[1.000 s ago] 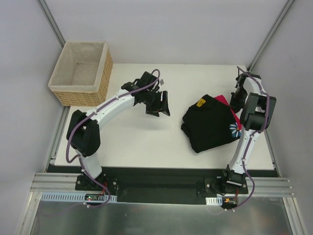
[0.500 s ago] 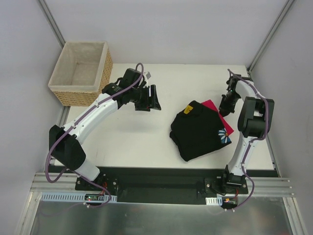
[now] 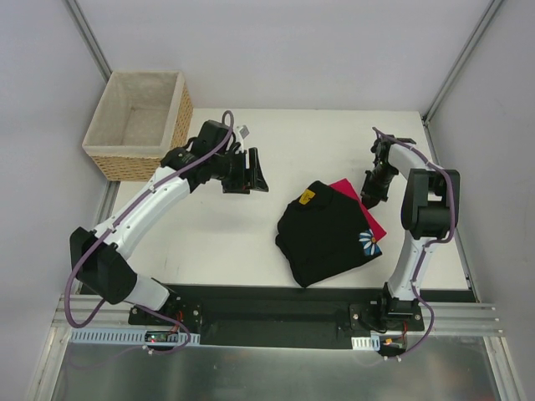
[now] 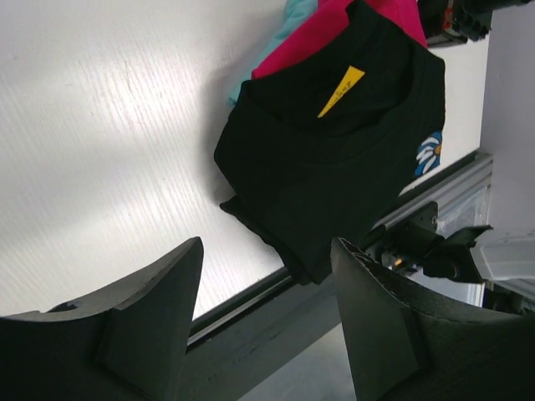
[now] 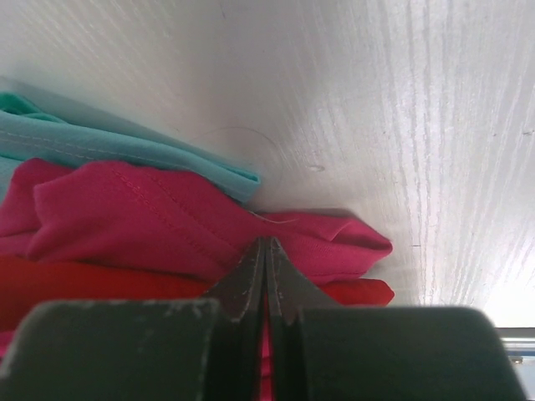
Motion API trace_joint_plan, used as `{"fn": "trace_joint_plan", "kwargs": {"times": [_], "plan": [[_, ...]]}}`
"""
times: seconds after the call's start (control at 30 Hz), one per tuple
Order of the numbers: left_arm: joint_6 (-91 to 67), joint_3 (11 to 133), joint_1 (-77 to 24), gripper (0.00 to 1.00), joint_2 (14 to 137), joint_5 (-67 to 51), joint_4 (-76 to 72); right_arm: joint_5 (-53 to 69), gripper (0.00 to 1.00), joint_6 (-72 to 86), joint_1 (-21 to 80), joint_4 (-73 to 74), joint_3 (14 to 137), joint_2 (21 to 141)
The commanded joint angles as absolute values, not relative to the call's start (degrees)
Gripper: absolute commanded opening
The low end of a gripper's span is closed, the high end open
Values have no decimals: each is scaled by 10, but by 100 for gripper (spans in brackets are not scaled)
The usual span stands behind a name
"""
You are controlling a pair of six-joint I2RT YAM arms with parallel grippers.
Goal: Fold and stack the t-shirts
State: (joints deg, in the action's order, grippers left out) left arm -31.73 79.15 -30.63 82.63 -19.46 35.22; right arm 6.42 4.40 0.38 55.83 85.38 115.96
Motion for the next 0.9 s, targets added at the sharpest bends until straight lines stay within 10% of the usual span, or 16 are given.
{"fn": "trace_joint_plan", "kwargs": {"times": [0.0,0.33,0.87], "plan": [[-316,771,-303,61,841,-269,365,61,1,53,14,577,854,1134],[-418,677,-430,0,896,-244,330,63,1,46,16,577,868,1153],[-506,756,-571,0,1078,-291,292,58,1,16,15,577,860,1154]]}}
